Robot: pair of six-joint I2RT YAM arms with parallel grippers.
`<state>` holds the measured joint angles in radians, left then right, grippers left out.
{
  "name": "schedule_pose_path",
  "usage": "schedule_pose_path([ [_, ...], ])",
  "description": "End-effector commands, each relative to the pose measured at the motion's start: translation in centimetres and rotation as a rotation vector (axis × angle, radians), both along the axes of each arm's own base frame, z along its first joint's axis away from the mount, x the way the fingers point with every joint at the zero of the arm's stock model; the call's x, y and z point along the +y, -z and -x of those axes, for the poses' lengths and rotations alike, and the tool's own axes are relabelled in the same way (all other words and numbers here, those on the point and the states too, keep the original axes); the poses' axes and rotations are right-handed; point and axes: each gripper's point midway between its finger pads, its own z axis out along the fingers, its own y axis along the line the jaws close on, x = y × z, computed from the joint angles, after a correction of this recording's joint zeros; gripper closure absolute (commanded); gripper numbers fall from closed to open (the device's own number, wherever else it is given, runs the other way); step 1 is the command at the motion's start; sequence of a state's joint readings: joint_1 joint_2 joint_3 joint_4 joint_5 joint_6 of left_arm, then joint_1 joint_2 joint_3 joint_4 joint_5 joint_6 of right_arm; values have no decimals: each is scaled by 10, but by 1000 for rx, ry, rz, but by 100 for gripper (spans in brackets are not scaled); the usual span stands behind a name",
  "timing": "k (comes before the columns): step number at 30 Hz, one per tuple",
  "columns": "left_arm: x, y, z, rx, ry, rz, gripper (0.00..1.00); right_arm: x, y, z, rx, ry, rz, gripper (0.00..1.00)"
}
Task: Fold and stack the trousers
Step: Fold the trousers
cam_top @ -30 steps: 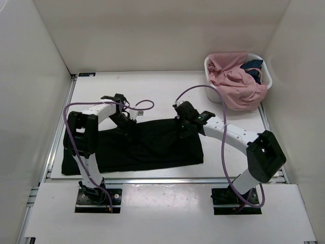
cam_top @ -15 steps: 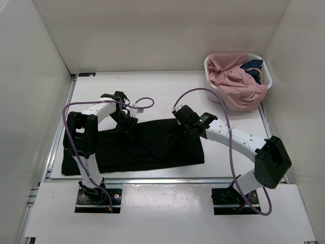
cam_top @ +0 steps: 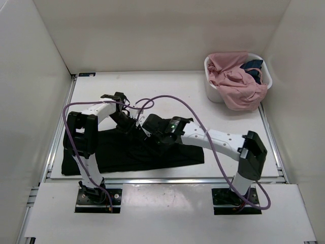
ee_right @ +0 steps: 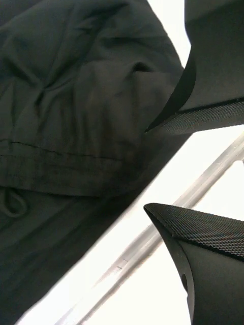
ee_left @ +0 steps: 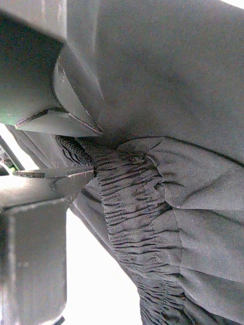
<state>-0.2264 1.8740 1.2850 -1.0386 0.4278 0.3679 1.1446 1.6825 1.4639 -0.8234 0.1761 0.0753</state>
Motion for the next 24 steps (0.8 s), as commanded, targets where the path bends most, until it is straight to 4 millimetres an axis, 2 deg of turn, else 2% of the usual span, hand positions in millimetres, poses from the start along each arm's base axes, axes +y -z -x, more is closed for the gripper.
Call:
schedule_pose_path([
  [1, -2, -9, 0, -34, 11, 16, 60, 28, 10, -8, -32, 9, -19, 39],
  [3, -2, -9, 0, -34, 11, 16, 60, 36, 32, -7, -31, 30, 25, 38],
  [5, -3, -12, -5, -40, 11, 17, 60, 48, 36, -12, -48, 67, 20, 38],
  [6, -3, -12, -5, -40, 11, 17, 60, 49, 49, -17, -55, 115, 47, 38],
  [7, -4, -12, -8, -42, 11, 18, 60, 58, 50, -20, -58, 125, 23, 38],
  [9, -4, -12, -8, -42, 11, 18, 60, 62, 58, -23, -58, 155, 16, 41],
  [12, -4, -9, -8, -31, 11, 15, 60, 67, 55, -37, -118, 253, -29, 45],
  [14, -4, -6, -7, -22, 11, 13, 60, 61, 70, -42, -138, 294, 13, 47],
  [18, -6, -11, -8, -29, 11, 24, 60, 47, 81, -51, -197, 377, 71, 56],
  [20, -7, -12, -8, -27, 11, 33, 60, 45, 88, -53, -203, 405, 90, 72],
  [22, -7, -14, -8, -27, 11, 33, 63, 40, 85, -61, -227, 449, 104, 92],
  [24, -9, -15, -8, -25, 11, 42, 68, 42, 79, -64, -238, 454, 96, 98],
])
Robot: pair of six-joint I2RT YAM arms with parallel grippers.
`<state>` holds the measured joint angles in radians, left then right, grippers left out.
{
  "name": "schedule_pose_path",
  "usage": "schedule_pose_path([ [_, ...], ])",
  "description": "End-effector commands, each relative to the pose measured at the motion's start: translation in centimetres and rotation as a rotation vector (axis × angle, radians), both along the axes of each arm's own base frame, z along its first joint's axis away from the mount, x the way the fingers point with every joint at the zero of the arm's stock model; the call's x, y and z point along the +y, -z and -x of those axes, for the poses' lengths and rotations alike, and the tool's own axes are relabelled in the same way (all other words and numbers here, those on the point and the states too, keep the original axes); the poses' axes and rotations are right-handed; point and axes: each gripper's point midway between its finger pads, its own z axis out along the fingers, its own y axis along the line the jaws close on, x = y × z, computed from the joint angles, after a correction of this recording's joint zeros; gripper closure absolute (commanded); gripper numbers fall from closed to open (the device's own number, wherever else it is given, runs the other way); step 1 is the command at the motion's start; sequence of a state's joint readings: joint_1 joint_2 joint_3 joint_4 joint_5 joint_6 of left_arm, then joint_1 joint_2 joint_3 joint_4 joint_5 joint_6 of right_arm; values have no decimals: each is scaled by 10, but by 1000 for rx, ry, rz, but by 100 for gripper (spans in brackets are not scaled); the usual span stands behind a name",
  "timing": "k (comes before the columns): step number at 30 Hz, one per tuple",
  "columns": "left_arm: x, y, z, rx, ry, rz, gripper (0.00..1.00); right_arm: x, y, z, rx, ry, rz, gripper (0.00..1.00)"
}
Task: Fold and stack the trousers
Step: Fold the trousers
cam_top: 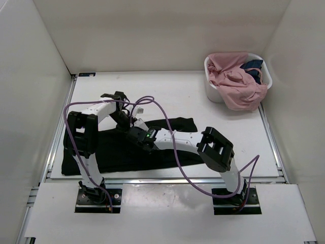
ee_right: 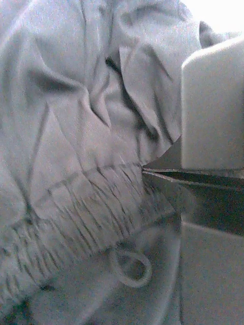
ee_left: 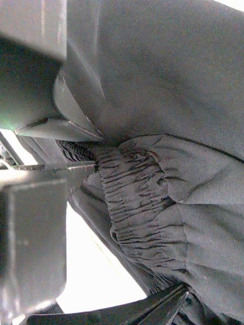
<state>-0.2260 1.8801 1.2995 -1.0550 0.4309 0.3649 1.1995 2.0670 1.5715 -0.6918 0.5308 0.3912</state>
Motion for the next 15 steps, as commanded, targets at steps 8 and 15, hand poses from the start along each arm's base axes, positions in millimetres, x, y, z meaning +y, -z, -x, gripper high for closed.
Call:
schedule_pose_path([
  [8, -10, -17, -14, -56, 14, 46, 80, 10, -83, -34, -189, 106, -127, 100],
  [15, -10, -15, -17, -45, 14, 44, 80, 34, -49, 6, 42, -105, -208, 62],
])
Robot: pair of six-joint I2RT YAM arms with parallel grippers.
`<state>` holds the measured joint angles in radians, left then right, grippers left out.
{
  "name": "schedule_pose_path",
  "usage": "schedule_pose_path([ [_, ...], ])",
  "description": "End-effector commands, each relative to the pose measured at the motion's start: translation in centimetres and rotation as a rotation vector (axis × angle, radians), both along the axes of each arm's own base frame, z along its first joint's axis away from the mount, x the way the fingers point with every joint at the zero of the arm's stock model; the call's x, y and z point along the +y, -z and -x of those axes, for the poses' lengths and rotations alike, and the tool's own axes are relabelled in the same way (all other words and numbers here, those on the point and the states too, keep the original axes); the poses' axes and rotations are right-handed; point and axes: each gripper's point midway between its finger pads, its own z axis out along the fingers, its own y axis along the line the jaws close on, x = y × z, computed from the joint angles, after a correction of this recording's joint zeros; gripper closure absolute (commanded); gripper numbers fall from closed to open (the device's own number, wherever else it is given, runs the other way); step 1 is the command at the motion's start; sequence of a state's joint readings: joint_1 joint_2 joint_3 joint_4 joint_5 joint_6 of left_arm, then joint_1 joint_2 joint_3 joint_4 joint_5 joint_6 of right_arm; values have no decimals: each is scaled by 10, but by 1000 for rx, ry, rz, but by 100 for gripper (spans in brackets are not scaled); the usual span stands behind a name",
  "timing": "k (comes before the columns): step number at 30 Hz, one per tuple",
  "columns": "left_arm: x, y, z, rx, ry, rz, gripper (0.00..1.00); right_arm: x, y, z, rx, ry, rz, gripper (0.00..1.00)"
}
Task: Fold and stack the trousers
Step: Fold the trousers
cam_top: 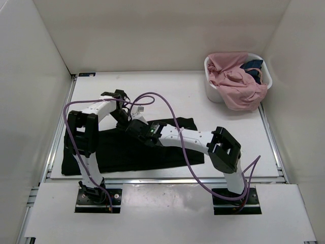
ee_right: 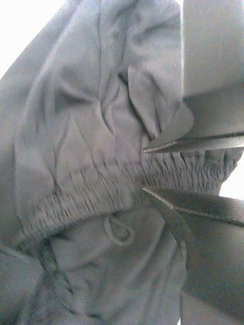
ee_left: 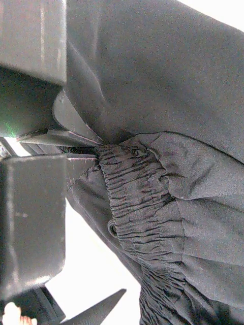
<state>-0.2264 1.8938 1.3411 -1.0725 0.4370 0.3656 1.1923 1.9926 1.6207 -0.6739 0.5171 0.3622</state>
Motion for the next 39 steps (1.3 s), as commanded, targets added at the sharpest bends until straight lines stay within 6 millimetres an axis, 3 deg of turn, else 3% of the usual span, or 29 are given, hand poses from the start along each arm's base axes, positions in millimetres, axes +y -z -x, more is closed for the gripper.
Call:
schedule_pose_path([
  [1, -7, -10, -9, -37, 13, 35, 80, 18, 1, 18, 94, -99, -95, 60],
  [7, -9, -8, -8, -26, 13, 42, 78, 24, 24, 14, 96, -120, -49, 48],
  [14, -8, -8, -6, -17, 13, 40, 78, 6, 45, 2, 53, -25, 58, 50],
  [19, -8, -8, -6, -20, 21, 41, 78, -10, 47, -13, -8, 59, 122, 64],
  [23, -8, -8, -6, -20, 21, 41, 78, -18, 28, -17, -57, 96, 99, 74],
  [29, -8, -8, -6, -20, 21, 41, 78, -15, 20, -20, -71, 110, 80, 82],
  [33, -6, -7, -6, -22, 21, 32, 78, -16, 19, -21, -74, 113, 96, 64],
  [39, -6, -8, -4, -14, 21, 30, 77, -26, 18, -9, -28, 84, 93, 60],
])
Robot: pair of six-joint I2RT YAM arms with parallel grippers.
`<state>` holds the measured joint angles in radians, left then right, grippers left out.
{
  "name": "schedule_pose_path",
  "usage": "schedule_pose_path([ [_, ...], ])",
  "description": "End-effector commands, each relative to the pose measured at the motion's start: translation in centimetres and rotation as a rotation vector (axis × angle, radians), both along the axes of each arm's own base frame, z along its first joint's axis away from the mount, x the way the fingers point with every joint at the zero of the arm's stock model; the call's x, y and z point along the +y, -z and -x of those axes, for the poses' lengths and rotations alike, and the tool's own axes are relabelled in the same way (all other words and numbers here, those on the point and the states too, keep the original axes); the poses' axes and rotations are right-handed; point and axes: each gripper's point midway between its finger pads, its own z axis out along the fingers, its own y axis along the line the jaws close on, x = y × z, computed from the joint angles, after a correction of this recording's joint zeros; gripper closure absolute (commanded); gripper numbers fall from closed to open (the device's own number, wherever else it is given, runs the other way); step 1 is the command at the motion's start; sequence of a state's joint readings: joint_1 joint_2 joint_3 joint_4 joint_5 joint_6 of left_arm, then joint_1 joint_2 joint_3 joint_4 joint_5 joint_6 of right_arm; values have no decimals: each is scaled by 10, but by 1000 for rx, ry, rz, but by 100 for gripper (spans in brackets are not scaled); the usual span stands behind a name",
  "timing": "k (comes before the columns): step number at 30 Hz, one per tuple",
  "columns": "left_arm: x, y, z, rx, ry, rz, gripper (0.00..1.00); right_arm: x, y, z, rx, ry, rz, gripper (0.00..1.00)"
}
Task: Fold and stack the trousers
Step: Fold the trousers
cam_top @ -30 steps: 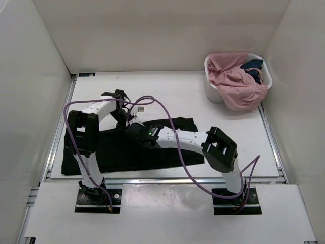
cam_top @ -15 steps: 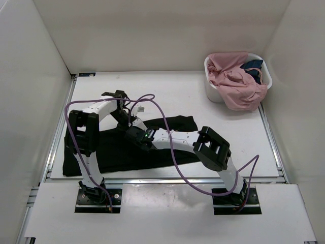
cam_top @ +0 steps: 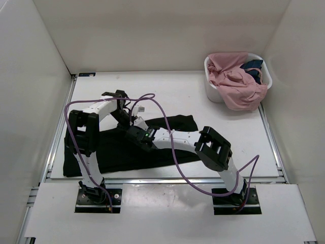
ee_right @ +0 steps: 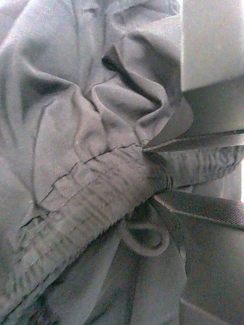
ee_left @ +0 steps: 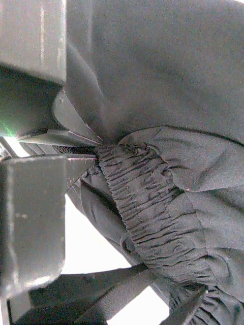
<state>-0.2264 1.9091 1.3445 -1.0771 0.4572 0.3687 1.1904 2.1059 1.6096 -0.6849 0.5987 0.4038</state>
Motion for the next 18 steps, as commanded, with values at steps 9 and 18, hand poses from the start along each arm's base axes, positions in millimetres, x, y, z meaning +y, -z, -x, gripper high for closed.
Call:
schedule_pose_path([
  [9, -4, -8, -5, -22, 18, 21, 77, -16, -7, 1, -3, 23, -11, 65],
  [18, -3, -6, -3, -17, 26, 20, 76, 12, -5, -14, 5, 11, -53, 71],
])
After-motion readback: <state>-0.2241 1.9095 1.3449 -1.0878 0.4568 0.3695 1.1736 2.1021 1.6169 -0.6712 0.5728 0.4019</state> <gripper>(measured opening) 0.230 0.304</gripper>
